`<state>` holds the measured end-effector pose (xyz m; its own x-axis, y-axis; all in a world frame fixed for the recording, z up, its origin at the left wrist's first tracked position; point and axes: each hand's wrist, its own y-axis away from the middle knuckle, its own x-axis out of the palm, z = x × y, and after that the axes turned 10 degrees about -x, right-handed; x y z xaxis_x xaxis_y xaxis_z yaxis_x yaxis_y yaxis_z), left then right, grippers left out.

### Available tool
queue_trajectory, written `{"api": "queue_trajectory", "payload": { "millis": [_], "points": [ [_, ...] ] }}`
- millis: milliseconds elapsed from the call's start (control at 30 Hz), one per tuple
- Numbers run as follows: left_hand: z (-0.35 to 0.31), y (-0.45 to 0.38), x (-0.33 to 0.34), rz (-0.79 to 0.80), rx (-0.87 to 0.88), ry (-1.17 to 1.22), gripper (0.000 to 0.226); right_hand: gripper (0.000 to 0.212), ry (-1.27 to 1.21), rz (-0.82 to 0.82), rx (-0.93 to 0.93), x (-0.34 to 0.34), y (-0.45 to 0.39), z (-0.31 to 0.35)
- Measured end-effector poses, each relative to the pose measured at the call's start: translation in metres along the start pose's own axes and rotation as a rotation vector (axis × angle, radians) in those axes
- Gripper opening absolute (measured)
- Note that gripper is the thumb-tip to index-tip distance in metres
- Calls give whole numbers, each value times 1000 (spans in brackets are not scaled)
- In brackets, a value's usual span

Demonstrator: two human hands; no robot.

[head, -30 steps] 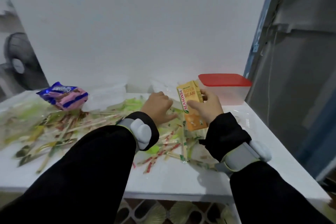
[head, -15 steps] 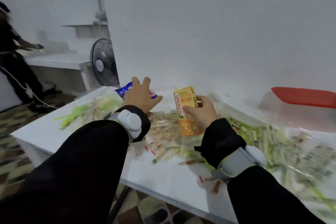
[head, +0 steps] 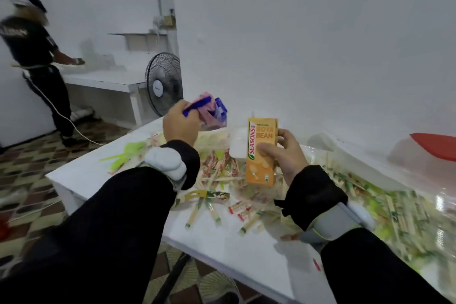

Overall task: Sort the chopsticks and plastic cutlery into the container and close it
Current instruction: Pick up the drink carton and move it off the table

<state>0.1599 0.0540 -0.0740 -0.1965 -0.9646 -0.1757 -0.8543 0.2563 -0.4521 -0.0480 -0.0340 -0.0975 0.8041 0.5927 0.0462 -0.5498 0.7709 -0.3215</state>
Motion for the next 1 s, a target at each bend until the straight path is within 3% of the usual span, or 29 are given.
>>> {"api": "queue_trajectory", "payload": {
  "millis": [100,200,333,433,500,600,667,800,900,1000],
  "points": [
    [-12,-25,-13,27,-295,459,21,42,-35,74,-38,19,0,18],
    [-19,-25,-21,139,-532,545,31,48,-15,143,-78,38,-1,32],
    [-14,3,-32,319,-675,709,28,45,-83,323,-80,61,-2,42],
    [8,38,-33,422,-743,808,23,46,106,479,-127,78,2,34],
    [15,62,-29,517,-856,906,33,51,229,590,-137,84,5,25],
    [19,81,-22,645,-944,1033,41,55,197,711,-117,83,12,14],
    [24,82,-24,684,-878,803,40,50,167,684,-118,75,13,10],
    [40,63,-41,727,-433,-166,25,39,67,549,-66,60,13,1],
    [51,47,-61,804,-311,-641,62,30,-7,422,-24,58,13,-4],
    [71,49,-70,915,-274,-941,94,31,2,308,-25,60,12,-11]
  ]
}}
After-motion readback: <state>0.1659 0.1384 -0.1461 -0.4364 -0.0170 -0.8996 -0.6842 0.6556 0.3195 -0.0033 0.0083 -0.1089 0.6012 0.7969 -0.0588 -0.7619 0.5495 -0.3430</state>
